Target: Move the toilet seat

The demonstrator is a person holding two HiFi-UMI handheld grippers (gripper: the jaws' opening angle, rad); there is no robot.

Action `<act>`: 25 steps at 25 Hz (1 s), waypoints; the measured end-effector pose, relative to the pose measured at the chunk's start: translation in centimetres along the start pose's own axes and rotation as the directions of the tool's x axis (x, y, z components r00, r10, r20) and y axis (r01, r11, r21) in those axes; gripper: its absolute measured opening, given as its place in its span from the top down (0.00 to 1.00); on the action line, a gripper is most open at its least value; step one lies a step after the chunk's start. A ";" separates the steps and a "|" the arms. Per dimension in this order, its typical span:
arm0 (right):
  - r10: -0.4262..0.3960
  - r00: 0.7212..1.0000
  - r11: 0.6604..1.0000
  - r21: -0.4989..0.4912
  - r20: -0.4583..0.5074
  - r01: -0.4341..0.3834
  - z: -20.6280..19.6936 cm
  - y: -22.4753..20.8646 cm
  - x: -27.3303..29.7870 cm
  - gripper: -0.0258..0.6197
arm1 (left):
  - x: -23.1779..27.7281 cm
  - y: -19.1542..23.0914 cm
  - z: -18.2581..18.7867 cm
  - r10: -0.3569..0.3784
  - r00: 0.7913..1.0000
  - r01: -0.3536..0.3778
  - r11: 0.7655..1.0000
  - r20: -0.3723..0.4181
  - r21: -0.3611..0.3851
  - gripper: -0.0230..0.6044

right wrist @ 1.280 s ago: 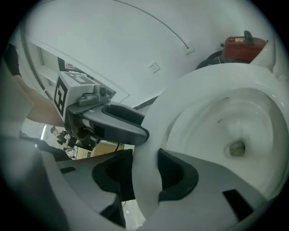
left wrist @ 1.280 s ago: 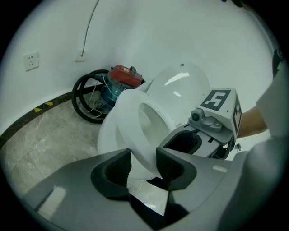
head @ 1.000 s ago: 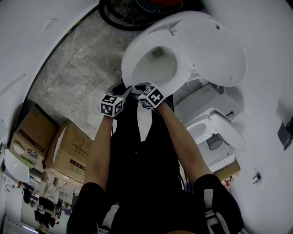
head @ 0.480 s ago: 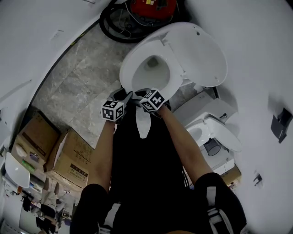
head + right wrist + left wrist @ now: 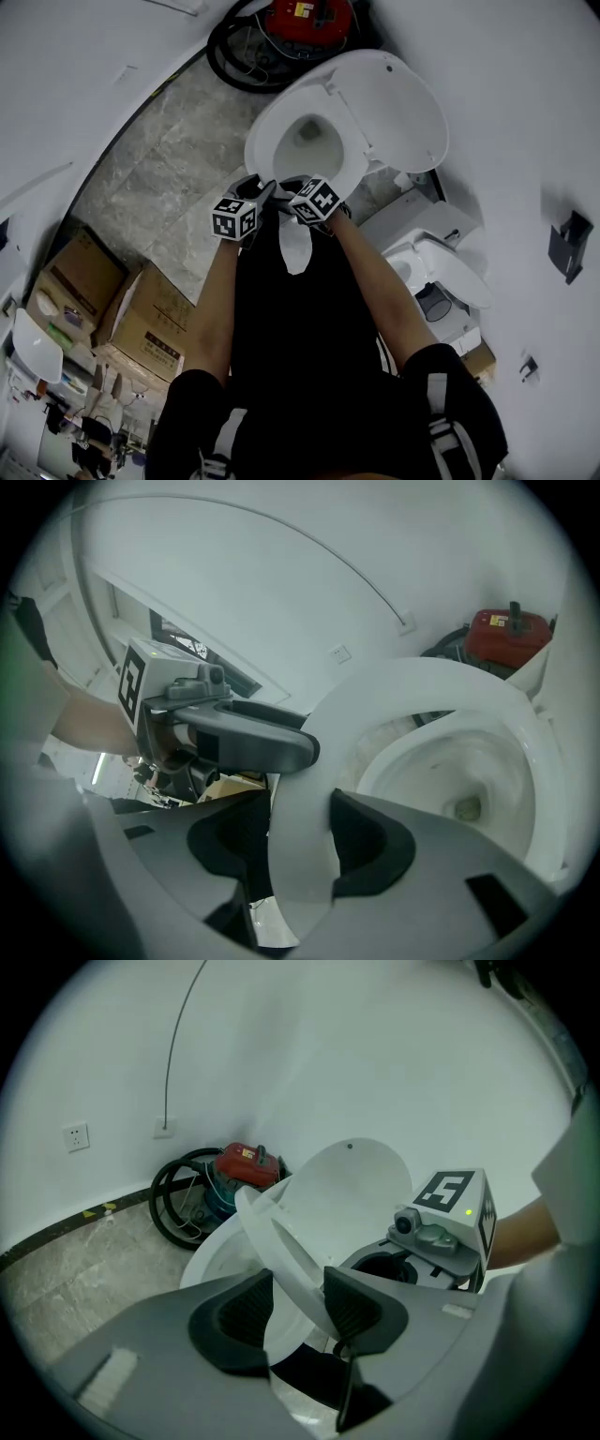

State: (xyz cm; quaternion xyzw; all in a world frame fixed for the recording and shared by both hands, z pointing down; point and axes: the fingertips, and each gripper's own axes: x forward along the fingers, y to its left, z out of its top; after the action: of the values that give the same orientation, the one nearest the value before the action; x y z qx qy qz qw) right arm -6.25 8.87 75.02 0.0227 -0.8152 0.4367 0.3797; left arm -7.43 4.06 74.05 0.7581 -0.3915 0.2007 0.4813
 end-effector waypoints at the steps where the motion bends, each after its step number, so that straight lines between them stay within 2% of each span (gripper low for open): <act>1: -0.002 1.000 1.000 -0.003 0.003 0.002 0.1 0.0 -0.3 0.64 | 0.0 -0.2 0.2 -0.002 1.000 0.002 1.000 0.002 0.001 0.69; 12: -0.017 0.999 1.000 -0.012 0.027 0.017 1.1 0.4 -4.5 0.64 | -0.3 -3.4 3.2 -0.012 0.999 0.013 1.000 0.038 -0.021 0.69; 18: -0.077 0.995 0.996 -0.035 0.060 0.079 1.6 0.5 -7.3 0.65 | -0.2 -5.3 4.9 -0.007 1.000 0.008 1.000 0.031 -0.014 0.69; 25: -0.116 0.990 0.991 -0.062 0.082 0.121 2.6 0.2 -10.1 0.67 | 0.0 -7.0 7.0 0.009 0.997 -0.006 0.999 0.072 -0.036 0.68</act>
State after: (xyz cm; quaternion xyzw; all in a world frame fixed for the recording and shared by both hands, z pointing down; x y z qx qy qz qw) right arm -0.69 4.17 67.58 0.0755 -0.8408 0.3848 0.3733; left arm -2.42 -0.56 66.87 0.7546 -0.4152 0.1678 0.4796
